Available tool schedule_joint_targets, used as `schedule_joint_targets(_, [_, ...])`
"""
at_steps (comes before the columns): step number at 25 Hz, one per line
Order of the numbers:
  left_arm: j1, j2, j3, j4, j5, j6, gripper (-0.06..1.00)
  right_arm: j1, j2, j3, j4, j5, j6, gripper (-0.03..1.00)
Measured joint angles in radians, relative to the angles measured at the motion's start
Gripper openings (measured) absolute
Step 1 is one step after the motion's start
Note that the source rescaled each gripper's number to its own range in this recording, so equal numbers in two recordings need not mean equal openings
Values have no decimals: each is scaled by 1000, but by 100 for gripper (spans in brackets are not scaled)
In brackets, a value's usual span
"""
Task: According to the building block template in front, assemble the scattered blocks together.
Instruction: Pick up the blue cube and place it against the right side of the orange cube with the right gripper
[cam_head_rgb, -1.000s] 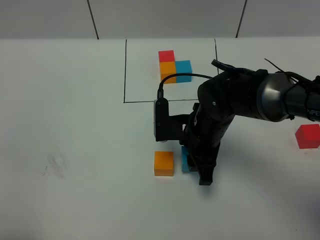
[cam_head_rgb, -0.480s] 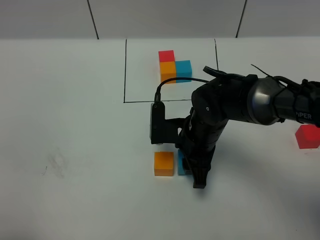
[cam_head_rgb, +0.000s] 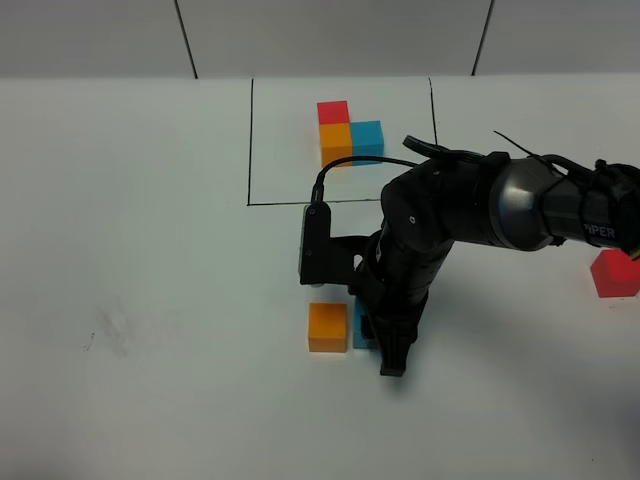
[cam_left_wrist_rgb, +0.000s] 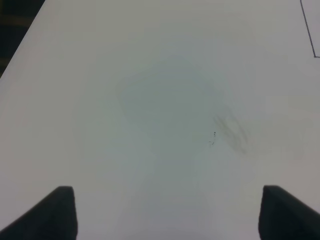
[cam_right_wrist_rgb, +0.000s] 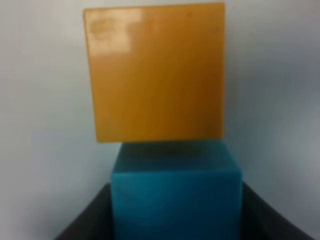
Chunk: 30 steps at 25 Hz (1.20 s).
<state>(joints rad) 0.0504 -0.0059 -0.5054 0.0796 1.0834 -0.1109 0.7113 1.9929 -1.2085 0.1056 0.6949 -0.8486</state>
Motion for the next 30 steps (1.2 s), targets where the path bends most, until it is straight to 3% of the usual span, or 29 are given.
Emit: schedule_joint_targets(30, [0,0,0,0,0,0,66,10,18,0,34,-14,-35,21])
